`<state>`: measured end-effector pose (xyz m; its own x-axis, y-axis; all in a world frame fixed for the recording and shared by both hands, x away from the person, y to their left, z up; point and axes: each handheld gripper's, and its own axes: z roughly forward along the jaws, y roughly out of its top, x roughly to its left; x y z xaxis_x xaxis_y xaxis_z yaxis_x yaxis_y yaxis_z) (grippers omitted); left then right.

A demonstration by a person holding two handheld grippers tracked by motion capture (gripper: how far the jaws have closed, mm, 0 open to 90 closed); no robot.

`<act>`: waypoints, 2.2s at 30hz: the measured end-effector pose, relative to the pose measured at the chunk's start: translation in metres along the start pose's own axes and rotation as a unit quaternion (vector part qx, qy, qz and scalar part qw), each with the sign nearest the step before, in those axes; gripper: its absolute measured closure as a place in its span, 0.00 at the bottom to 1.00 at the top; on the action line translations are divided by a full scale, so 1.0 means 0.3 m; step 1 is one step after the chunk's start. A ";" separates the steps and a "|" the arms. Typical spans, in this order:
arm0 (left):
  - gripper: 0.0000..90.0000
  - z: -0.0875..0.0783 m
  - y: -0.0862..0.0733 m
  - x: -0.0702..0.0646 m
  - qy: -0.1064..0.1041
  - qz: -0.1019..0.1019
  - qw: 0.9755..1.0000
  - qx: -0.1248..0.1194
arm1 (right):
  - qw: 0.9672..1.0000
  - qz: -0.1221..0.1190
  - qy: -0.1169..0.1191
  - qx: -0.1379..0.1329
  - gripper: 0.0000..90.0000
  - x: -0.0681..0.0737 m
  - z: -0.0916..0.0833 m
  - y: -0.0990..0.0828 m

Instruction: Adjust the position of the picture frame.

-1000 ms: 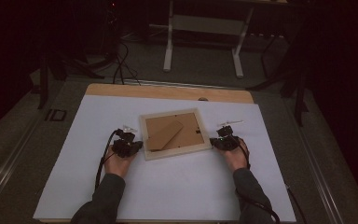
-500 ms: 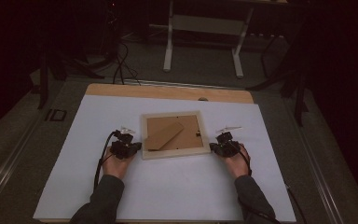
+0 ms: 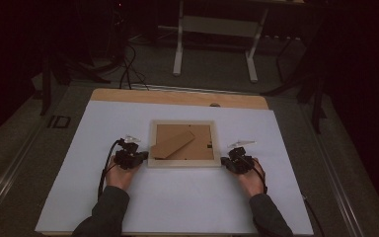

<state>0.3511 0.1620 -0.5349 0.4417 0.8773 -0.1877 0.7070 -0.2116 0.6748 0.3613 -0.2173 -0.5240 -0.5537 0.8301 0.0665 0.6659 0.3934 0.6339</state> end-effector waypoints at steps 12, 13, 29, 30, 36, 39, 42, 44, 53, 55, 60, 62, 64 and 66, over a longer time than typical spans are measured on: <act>1.00 -0.019 -0.008 -0.002 -0.003 0.013 1.000 0.014 | 1.000 -0.005 0.002 0.004 1.00 0.027 -0.014 -0.016; 1.00 -0.022 -0.010 -0.001 -0.002 0.014 1.000 0.016 | 1.000 -0.005 0.002 0.004 1.00 0.030 -0.014 -0.016; 1.00 -0.074 -0.070 -0.017 -0.009 0.025 0.999 0.020 | 1.000 -0.022 0.016 0.006 1.00 0.055 -0.023 -0.031; 1.00 -0.074 -0.070 -0.017 -0.009 0.025 0.999 0.020 | 1.000 -0.023 0.016 0.005 1.00 0.052 -0.024 -0.031; 1.00 -0.078 -0.083 -0.058 -0.011 0.045 0.999 0.021 | 1.000 -0.003 0.007 0.001 1.00 0.026 -0.025 -0.033; 1.00 -0.080 -0.085 -0.057 -0.012 0.046 0.999 0.022 | 1.000 -0.005 0.005 -0.001 1.00 0.027 -0.024 -0.034; 1.00 -0.085 -0.088 -0.049 -0.013 0.046 0.999 0.023 | 1.000 -0.014 0.008 0.000 1.00 0.029 -0.021 -0.028; 1.00 -0.088 -0.090 -0.045 -0.012 0.043 0.999 0.022 | 1.000 -0.015 0.011 -0.001 1.00 0.030 -0.018 -0.027; 1.00 -0.103 -0.102 -0.021 -0.014 0.035 0.999 0.021 | 1.000 -0.016 0.020 -0.003 1.00 0.056 -0.012 -0.025; 1.00 -0.104 -0.102 -0.023 -0.012 0.039 0.999 0.021 | 1.000 -0.012 0.021 -0.003 1.00 0.057 -0.011 -0.025; 1.00 -0.109 -0.105 -0.022 -0.008 0.039 0.999 0.023 | 1.000 -0.006 0.025 -0.007 1.00 0.060 -0.012 -0.030; 1.00 -0.111 -0.109 -0.020 -0.009 0.037 0.999 0.021 | 0.999 0.001 0.034 -0.009 1.00 0.059 -0.013 -0.033; 1.00 -0.113 -0.112 -0.018 -0.009 0.035 0.999 0.020 | 0.999 0.006 0.038 -0.010 1.00 0.060 -0.013 -0.036; 1.00 -0.114 -0.112 -0.017 -0.009 0.035 0.999 0.019 | 0.999 0.005 0.039 -0.011 1.00 0.063 -0.013 -0.037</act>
<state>0.3062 0.1794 -0.5323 0.5009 0.8517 -0.1542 0.6946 -0.2892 0.6587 0.3414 -0.2076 -0.5268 -0.5848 0.8004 0.1322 0.6608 0.3754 0.6499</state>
